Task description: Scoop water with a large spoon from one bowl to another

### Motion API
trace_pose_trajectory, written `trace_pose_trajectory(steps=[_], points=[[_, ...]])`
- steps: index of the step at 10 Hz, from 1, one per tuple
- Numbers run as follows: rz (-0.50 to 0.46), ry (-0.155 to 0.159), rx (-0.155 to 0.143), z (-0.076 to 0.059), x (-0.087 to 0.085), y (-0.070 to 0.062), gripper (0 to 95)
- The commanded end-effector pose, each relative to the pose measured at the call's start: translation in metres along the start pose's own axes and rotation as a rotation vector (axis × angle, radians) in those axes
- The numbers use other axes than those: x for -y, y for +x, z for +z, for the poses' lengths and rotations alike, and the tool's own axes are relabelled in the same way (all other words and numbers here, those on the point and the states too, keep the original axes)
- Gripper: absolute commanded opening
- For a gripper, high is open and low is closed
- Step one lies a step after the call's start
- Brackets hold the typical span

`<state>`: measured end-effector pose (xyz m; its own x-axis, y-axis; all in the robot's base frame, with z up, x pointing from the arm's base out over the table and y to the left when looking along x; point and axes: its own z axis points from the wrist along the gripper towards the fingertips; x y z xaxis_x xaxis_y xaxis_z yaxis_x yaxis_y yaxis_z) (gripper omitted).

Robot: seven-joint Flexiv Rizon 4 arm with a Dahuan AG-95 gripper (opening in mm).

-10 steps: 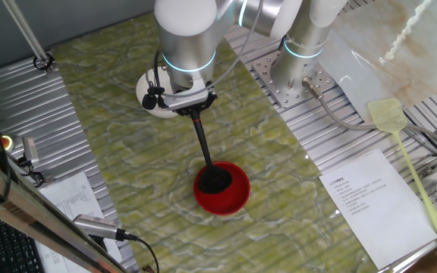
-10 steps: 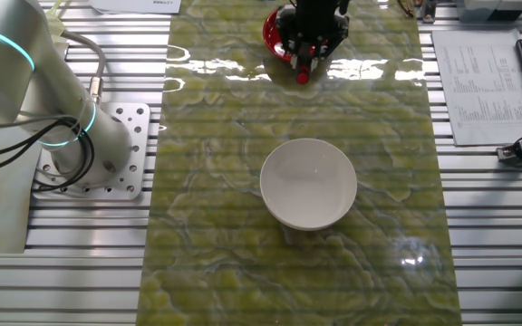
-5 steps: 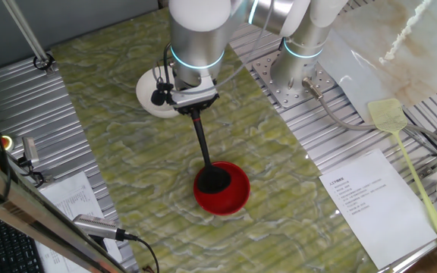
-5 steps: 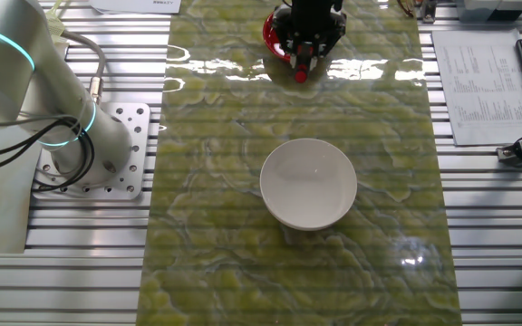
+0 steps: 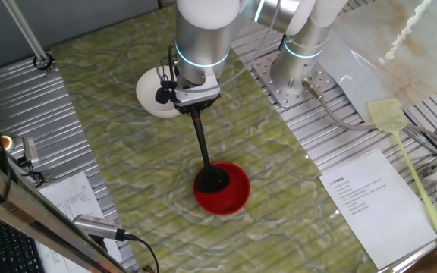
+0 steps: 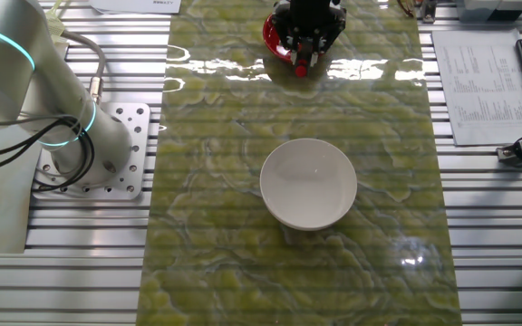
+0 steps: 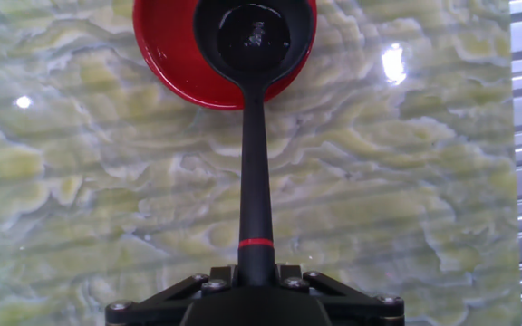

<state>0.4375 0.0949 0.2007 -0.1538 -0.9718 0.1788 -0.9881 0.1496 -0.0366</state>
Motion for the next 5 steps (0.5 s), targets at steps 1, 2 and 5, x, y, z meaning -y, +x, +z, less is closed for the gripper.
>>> trace_pose_trajectory(steps=[1, 2, 5], points=[[-0.002, 0.001, 0.000, -0.0011, -0.0008, 0.0004, 0.0], [-0.006, 0.003, 0.000, -0.0018, -0.0010, 0.0007, 0.0], [0.012, 0.014, -0.009, -0.0066, -0.0031, 0.0026, 0.0]])
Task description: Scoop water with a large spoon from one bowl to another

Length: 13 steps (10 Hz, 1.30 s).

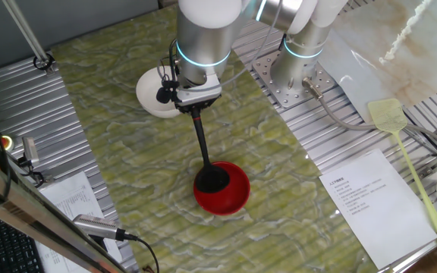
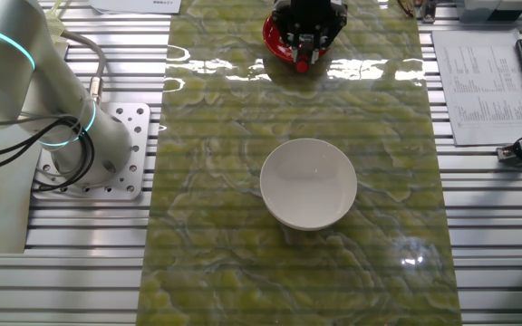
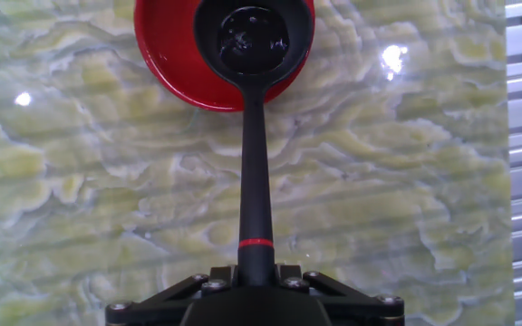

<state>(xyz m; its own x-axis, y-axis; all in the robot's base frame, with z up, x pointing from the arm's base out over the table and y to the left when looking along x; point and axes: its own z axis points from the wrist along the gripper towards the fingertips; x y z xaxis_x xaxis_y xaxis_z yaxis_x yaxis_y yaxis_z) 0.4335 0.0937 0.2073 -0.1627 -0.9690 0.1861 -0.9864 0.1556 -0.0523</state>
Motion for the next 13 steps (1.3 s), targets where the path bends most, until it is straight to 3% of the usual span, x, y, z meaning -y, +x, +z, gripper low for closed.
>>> trace_pose_trajectory(steps=[1, 6, 9, 13], points=[[0.010, 0.003, 0.001, -0.0012, 0.0000, 0.0000, 0.0], [0.019, 0.019, 0.011, -0.0020, -0.0003, 0.0005, 0.0], [0.006, 0.011, 0.010, -0.0015, -0.0008, 0.0010, 0.0], [0.003, -0.010, 0.033, -0.0014, -0.0008, 0.0010, 0.0]])
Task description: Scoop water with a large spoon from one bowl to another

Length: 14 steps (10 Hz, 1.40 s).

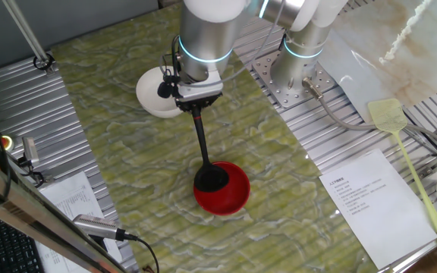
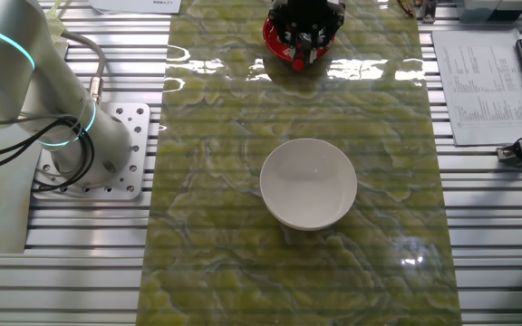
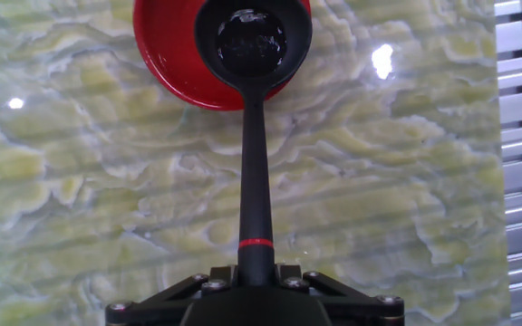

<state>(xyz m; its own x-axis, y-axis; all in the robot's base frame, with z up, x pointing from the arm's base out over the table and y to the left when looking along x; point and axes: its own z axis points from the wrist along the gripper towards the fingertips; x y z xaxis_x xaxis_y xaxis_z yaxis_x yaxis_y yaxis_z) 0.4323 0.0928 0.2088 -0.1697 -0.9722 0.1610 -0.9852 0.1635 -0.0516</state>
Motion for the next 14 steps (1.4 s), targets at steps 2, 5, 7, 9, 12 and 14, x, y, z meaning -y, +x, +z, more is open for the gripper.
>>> trace_pose_trajectory(steps=[2, 5, 7, 9, 12, 14], points=[[-0.014, -0.025, 0.019, 0.0000, 0.0001, -0.0003, 0.0], [-0.026, -0.029, 0.016, 0.0001, 0.0000, -0.0005, 0.0], [-0.003, -0.022, 0.018, 0.0002, 0.0001, -0.0006, 0.0], [-0.004, -0.026, 0.035, 0.0002, 0.0001, -0.0005, 0.0], [-0.001, -0.001, 0.039, 0.0002, 0.0001, -0.0005, 0.0], [-0.005, 0.007, 0.042, 0.0002, 0.0001, -0.0005, 0.0]])
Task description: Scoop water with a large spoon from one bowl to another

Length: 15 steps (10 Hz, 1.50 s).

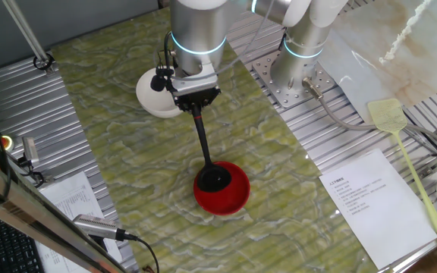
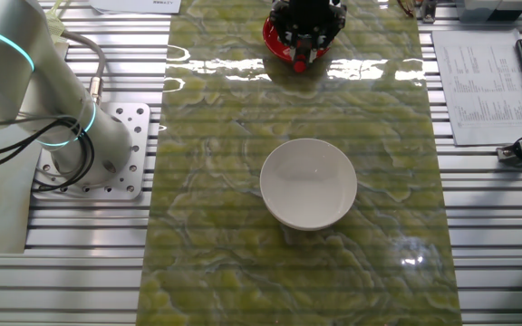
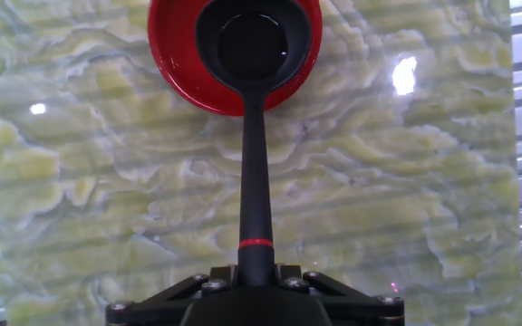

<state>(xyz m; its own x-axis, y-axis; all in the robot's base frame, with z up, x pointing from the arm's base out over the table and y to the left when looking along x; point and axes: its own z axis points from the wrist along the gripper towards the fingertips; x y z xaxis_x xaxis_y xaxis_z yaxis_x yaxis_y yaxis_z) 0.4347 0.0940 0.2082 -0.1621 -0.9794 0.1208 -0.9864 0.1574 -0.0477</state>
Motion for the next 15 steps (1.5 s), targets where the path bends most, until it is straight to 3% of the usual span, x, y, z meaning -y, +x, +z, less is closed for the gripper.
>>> trace_pose_trajectory(steps=[1, 4, 6, 10, 13, 15], points=[[-0.004, 0.014, -0.002, 0.000, -0.002, 0.001, 0.0], [0.004, 0.010, 0.017, 0.000, -0.004, -0.001, 0.0], [-0.009, -0.005, 0.001, -0.001, -0.013, -0.013, 0.0], [0.005, -0.008, 0.006, 0.016, -0.036, -0.019, 0.0], [-0.024, -0.031, 0.003, 0.022, -0.037, -0.019, 0.0], [-0.024, -0.045, 0.022, 0.028, -0.036, -0.020, 0.0]])
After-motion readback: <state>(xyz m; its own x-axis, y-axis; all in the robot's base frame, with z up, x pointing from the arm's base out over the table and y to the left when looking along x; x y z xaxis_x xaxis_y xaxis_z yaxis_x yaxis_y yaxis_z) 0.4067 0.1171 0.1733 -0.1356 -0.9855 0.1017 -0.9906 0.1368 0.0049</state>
